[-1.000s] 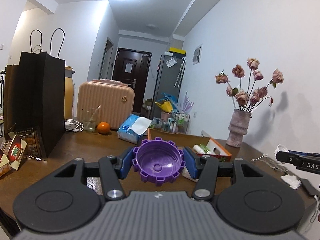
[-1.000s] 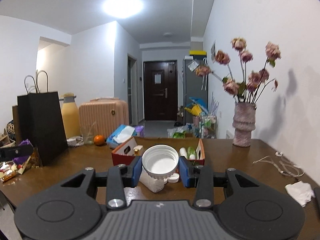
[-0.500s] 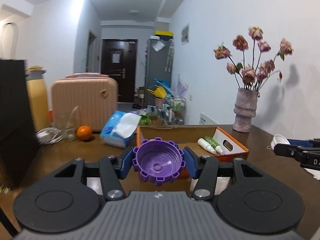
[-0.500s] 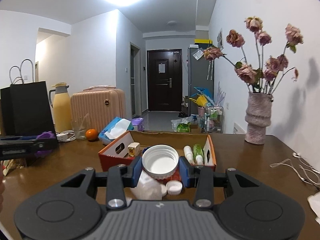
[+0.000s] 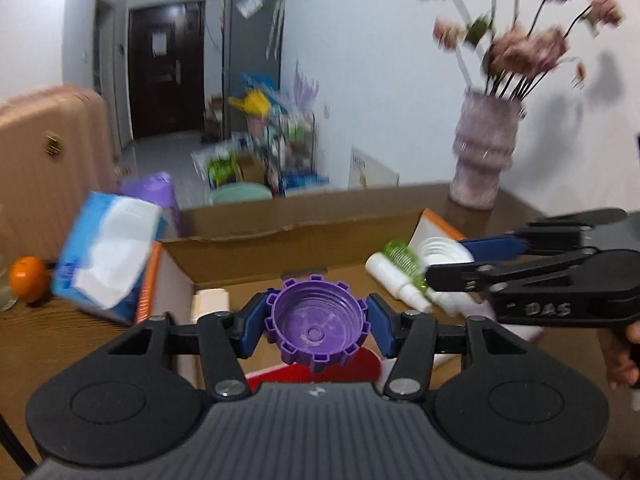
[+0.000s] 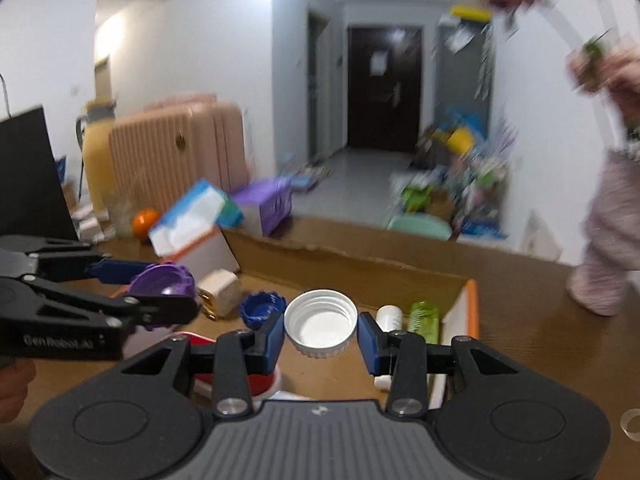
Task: Organize rigid objects
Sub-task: 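Open both tools to drop the purple and white caps into the box, then pull both tools back from the box toward the white container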
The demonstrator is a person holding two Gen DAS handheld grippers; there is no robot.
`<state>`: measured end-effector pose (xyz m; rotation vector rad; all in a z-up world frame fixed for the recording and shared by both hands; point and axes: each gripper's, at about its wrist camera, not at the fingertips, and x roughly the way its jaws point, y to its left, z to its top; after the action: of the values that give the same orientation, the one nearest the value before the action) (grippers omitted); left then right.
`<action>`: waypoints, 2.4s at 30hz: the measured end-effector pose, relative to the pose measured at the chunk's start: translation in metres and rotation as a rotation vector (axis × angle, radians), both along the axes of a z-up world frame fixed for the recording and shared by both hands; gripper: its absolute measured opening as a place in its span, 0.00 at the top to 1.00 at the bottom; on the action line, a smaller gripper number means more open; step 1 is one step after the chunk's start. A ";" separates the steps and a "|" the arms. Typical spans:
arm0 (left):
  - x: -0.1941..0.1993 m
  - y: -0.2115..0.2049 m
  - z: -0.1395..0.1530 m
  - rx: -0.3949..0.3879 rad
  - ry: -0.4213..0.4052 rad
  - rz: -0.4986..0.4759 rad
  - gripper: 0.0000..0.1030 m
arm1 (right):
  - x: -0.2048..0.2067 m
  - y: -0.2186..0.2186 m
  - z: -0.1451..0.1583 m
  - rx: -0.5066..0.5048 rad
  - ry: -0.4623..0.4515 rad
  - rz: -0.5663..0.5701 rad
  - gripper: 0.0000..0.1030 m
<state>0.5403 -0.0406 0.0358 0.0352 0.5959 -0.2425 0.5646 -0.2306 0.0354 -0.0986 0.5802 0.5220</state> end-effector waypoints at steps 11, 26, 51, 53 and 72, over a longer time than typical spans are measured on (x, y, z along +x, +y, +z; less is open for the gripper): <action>0.072 -0.009 -0.036 0.105 0.144 -0.032 0.46 | 0.089 0.045 -0.051 -0.240 0.126 0.067 0.62; 0.019 0.022 -0.001 0.065 0.053 0.062 0.36 | 0.071 0.011 0.007 -0.042 -0.046 -0.036 0.35; -0.276 0.037 0.097 0.019 -0.397 0.069 0.04 | -0.227 -0.034 0.112 -0.035 -0.332 -0.151 0.24; -0.302 0.037 0.095 0.025 -0.435 0.071 0.04 | -0.253 -0.034 0.109 -0.023 -0.350 -0.157 0.22; -0.446 0.063 0.013 -0.094 -0.327 0.126 0.00 | -0.437 -0.026 0.007 0.035 -0.239 -0.241 0.20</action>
<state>0.0938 0.0220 0.0492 -0.0531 0.2590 -0.1374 0.1273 -0.2567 0.0424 -0.0556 0.3432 0.2805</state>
